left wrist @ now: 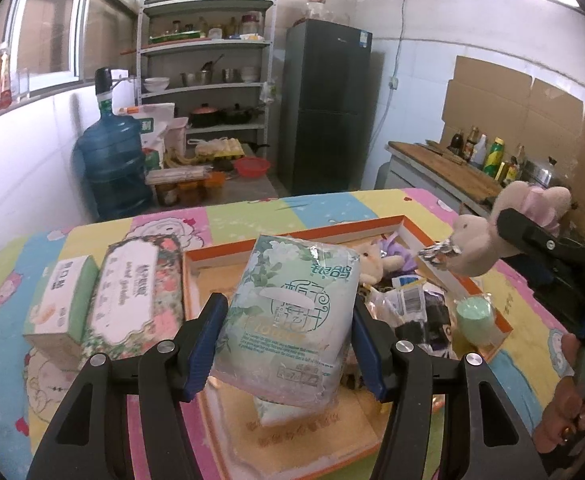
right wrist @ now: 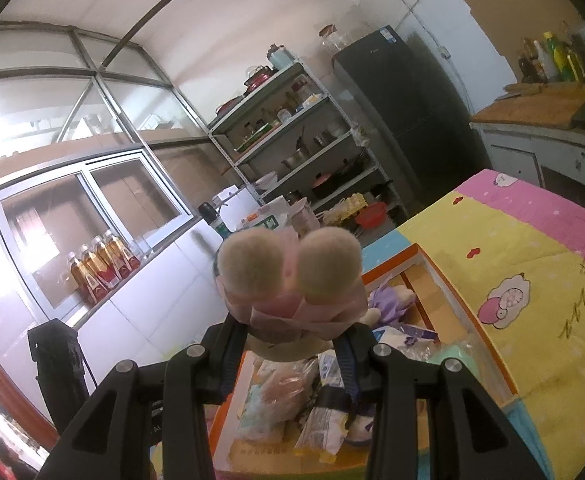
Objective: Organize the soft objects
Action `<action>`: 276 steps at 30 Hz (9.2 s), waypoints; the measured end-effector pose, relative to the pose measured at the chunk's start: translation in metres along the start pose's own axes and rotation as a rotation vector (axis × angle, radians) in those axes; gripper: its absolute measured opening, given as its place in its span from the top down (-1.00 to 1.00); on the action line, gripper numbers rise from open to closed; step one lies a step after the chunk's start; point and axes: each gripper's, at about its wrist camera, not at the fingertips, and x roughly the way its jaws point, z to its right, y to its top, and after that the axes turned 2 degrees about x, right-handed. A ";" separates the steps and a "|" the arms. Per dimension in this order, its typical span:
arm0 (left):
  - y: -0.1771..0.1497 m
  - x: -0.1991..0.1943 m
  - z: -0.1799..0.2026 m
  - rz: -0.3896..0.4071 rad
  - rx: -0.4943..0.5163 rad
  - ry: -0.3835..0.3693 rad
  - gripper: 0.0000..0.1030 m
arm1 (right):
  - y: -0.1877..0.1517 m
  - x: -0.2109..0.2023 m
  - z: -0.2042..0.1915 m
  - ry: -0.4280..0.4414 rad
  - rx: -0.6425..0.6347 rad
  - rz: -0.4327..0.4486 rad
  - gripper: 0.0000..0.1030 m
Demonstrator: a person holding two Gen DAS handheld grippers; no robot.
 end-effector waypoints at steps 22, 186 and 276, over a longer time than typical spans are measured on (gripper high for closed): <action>0.008 0.069 -0.007 -0.078 -0.044 -0.016 -0.20 | -0.003 0.089 0.027 -0.060 0.058 -0.171 0.20; -0.083 -0.176 -0.136 0.147 -0.151 0.359 -0.47 | -0.141 0.011 -0.216 -0.425 -0.490 -0.086 -0.50; -0.087 -0.172 -0.137 0.138 -0.160 0.350 -0.47 | -0.143 0.014 -0.221 -0.417 -0.507 -0.087 -0.50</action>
